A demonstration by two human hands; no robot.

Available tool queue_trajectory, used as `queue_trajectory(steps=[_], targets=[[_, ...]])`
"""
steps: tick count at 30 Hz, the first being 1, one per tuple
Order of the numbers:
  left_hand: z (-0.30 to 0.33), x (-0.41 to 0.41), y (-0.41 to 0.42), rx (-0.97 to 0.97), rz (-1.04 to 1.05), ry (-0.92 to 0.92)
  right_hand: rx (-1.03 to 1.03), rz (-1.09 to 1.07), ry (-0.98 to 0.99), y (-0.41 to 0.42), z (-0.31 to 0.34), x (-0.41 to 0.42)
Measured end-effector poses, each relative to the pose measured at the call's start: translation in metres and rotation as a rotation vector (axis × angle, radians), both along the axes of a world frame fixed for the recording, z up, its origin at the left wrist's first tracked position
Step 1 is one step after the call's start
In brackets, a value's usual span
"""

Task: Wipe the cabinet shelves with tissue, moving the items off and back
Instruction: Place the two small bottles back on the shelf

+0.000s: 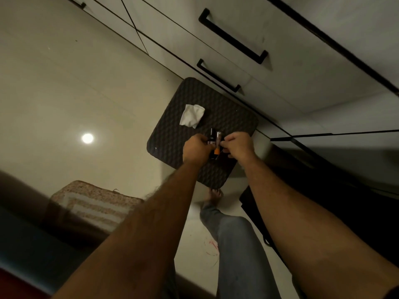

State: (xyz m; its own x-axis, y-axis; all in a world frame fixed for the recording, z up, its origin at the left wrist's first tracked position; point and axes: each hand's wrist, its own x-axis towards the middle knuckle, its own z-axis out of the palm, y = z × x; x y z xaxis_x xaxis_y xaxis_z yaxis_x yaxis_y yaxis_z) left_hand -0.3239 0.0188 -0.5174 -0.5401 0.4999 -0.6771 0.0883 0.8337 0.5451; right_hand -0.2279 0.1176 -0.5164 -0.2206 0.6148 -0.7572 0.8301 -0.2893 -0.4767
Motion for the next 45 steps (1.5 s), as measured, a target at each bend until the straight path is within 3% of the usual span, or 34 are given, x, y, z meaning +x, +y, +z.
queue_trajectory(steps=[6,15,25,36,45], targets=[[-0.017,0.006,0.002,0.013,0.078,-0.038,0.029,0.040,0.016,-0.009,-0.010,-0.005],[0.009,0.009,-0.009,0.106,0.175,-0.110,-0.228,-0.176,0.234,-0.015,0.025,0.006],[0.146,0.026,-0.033,0.296,0.074,-0.246,-0.285,-0.386,0.488,-0.046,0.166,0.058],[0.300,0.089,-0.031,0.545,-0.175,-0.272,-0.031,-0.703,0.706,-0.078,0.319,0.165],[0.373,0.198,-0.046,0.635,-0.315,-0.250,0.103,-0.716,0.794,-0.101,0.384,0.290]])
